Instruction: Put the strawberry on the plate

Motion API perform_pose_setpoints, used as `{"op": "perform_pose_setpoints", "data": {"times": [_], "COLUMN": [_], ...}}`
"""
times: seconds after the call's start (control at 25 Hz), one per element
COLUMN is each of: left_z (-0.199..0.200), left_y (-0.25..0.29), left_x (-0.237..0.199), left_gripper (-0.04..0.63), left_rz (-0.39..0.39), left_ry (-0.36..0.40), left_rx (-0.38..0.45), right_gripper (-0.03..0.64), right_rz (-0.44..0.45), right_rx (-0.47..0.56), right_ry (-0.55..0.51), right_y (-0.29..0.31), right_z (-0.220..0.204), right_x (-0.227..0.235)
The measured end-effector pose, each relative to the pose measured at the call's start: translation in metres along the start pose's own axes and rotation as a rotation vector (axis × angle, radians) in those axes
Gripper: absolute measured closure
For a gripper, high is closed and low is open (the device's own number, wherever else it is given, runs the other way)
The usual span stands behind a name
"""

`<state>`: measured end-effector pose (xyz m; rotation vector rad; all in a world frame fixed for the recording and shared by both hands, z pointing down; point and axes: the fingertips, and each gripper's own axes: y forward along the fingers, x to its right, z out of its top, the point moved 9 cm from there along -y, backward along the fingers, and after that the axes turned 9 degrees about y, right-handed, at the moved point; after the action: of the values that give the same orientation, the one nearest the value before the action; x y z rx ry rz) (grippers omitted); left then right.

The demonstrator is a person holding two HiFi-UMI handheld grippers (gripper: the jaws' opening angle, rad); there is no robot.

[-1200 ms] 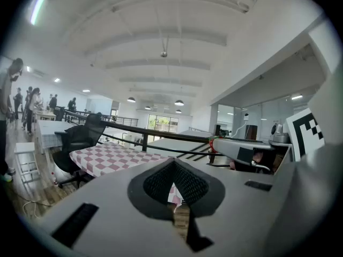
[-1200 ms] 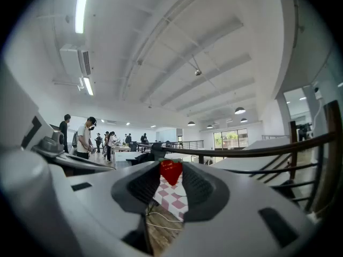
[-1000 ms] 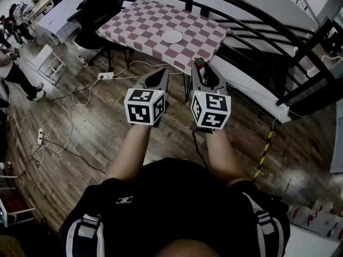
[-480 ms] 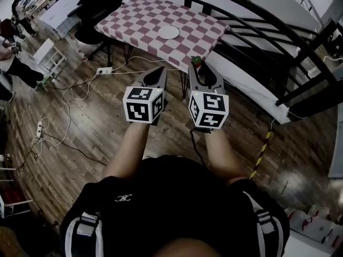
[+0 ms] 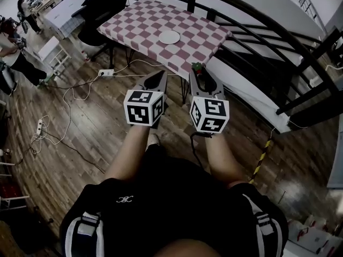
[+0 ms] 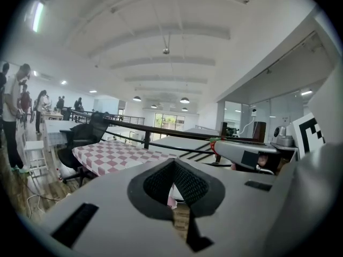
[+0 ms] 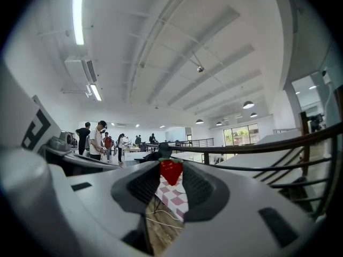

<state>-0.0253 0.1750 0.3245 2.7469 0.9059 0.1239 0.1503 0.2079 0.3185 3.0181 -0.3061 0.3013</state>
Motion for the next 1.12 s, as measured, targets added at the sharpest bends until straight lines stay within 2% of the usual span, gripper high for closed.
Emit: {"op": "perform_pose_setpoints", "data": {"times": [0.32, 0.8, 1.12], "left_z": [0.0, 0.033, 0.024], "left_y": [0.043, 0.132, 0.179], "left_x": [-0.038, -0.15, -0.217], "left_gripper": [0.604, 0.604, 0.604], "left_rz": [-0.018, -0.075, -0.141], "left_ry": [-0.003, -0.015, -0.029], "left_rx": [0.006, 0.012, -0.012], "right_gripper": [0.48, 0.48, 0.479], "right_rz": [-0.004, -0.056, -0.108], "right_rx": [0.012, 0.006, -0.023], "right_ry": [-0.012, -0.03, 0.03], "right_y": [0.053, 0.178, 0.251], "right_z": [-0.005, 0.012, -0.003], "right_x": [0.004, -0.008, -0.018]}}
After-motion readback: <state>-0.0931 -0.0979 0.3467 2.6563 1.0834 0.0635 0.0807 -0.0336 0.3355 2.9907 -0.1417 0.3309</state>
